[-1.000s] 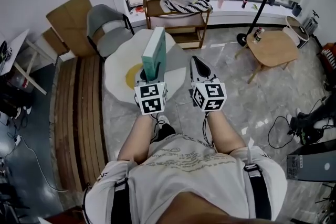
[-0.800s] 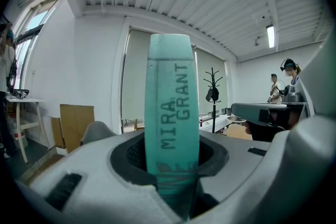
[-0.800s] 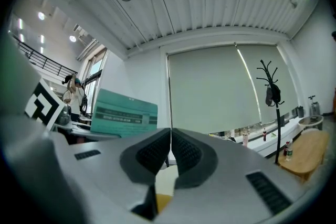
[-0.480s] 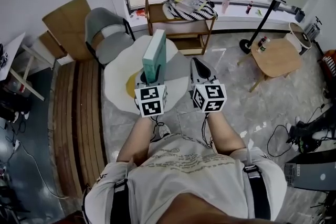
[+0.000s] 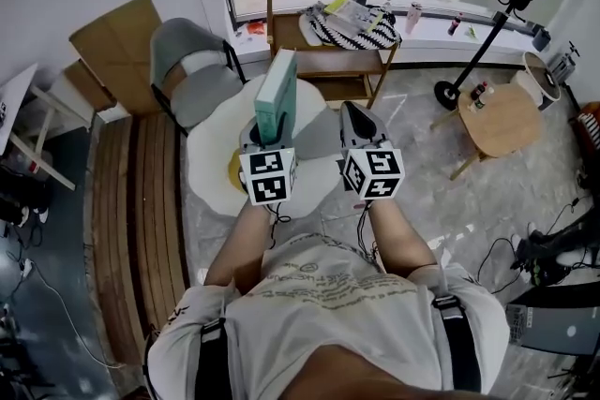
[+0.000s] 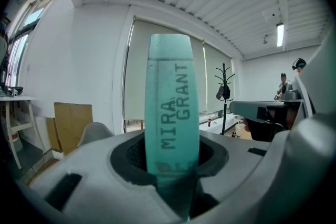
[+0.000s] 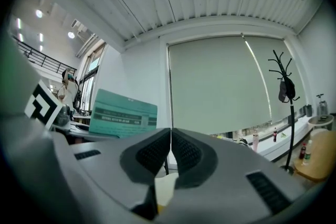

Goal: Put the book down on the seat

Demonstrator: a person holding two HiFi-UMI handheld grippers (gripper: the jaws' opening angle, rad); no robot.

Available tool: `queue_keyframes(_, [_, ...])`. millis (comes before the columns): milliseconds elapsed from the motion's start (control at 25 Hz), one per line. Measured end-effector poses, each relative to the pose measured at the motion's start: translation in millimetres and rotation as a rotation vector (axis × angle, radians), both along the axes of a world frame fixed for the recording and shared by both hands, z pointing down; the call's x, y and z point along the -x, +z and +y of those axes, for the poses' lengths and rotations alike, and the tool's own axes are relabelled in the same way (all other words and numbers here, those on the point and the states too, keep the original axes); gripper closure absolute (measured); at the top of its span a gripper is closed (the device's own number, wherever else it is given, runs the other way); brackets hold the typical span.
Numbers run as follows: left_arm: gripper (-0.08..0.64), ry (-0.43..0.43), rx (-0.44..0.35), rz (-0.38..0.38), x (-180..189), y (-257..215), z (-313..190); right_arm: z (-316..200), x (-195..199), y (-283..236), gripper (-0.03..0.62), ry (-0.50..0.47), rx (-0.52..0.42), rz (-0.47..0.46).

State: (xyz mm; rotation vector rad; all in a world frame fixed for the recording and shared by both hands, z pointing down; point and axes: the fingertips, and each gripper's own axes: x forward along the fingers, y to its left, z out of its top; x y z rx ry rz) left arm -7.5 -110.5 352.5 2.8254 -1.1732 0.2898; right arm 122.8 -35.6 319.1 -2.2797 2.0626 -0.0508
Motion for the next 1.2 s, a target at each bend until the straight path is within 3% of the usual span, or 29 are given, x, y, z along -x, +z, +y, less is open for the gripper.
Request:
queue_keyframes(240, [0.399,0.003,0.036,-0.002,-2,16,-45,-39,-1,14,0.563,0.007,0.031,-0.002])
queue_keyframes(560, [0.399,0.036,0.081,-0.009,-14,33,-64,-52,-15,29,0.563,0.037,0.064,-0.023])
queue_keyframes(920, [0.399,-0.006,0.083,0.016,-23,34,-82,-84,-25,30,0.563,-0.044,0.059,-0.016])
queue_keyframes(1200, [0.4,-0.055,0.149,0.087,-24,41,-107,-123,-35,32,0.563,-0.118,0.073,-0.019])
